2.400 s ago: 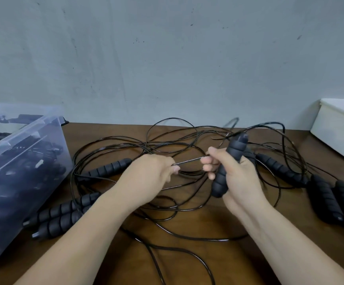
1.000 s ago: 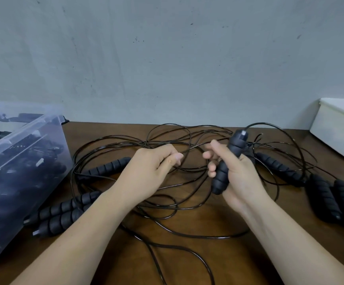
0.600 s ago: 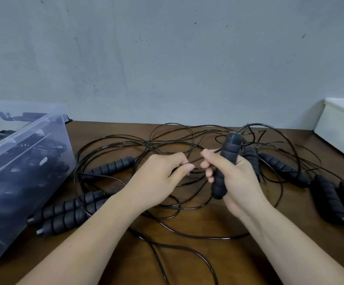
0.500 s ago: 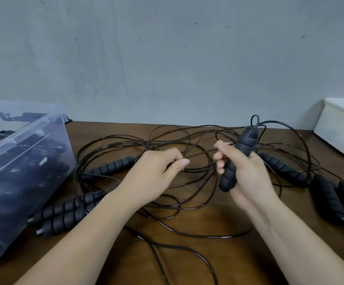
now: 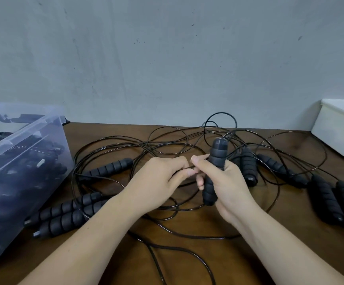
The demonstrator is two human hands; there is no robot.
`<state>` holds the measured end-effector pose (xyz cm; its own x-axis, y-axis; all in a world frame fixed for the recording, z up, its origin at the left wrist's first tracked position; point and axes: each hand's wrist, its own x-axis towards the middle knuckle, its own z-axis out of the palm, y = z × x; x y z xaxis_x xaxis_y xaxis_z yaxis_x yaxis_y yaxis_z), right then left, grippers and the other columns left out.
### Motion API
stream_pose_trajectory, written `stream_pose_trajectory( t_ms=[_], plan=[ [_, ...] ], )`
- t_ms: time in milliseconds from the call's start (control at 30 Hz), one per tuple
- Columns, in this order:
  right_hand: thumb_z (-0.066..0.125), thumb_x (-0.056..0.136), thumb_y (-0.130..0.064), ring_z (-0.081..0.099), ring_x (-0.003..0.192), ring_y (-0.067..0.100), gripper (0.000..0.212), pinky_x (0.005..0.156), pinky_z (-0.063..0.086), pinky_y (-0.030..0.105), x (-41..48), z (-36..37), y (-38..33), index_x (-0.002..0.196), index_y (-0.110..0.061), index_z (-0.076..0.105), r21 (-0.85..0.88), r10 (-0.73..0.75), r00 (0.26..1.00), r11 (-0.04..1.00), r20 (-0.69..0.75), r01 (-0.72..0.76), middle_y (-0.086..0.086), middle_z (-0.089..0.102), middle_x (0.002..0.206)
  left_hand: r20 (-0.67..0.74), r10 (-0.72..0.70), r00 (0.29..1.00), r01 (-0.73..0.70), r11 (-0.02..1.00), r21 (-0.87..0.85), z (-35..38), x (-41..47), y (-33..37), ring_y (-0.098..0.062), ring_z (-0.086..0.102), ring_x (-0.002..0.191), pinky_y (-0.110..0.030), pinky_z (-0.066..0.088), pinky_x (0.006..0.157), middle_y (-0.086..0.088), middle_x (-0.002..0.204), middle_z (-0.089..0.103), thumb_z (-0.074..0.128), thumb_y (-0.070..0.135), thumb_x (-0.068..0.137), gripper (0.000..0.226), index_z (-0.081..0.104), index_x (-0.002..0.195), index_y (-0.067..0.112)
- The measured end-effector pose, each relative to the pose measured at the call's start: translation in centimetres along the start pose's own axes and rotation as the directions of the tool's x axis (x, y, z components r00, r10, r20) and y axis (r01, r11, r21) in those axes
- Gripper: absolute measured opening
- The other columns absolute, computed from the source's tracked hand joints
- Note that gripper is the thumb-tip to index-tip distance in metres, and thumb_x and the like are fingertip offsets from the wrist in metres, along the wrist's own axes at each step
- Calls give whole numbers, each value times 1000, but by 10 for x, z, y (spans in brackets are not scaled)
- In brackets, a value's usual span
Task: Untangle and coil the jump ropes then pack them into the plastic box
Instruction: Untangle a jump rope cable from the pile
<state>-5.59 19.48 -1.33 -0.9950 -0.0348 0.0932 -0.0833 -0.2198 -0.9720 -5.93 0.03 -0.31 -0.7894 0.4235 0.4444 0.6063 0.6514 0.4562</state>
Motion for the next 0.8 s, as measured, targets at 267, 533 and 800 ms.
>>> stream_pose_trajectory(
  t_ms=[267,533,800],
  plan=[
    [76,93,-18,65,68,15,32,58,50,23,4,-13,-22,112,6,70,136,-18,1000,991,1,18,11,72,82,-35,-39,999,37,998,-47,-7,0,-2,-11,59,74,-25,42,62,7,72,61,58,50,105,25,66,93,31],
    [75,97,-24,62,70,12,23,56,48,20,12,-23,-30,110,-5,72,262,5,997,965,-80,17,6,70,88,-101,-88,991,89,996,-1,-17,1,-9,-11,61,72,-22,41,61,9,68,59,49,50,109,29,64,92,32],
    [78,95,-19,61,70,21,13,60,48,29,-2,-1,-7,98,-7,77,1,-10,998,1000,56,10,14,71,85,-51,6,999,-5,1000,16,-8,0,0,-10,59,75,-24,41,62,11,73,58,54,44,109,24,65,93,29]
  ],
)
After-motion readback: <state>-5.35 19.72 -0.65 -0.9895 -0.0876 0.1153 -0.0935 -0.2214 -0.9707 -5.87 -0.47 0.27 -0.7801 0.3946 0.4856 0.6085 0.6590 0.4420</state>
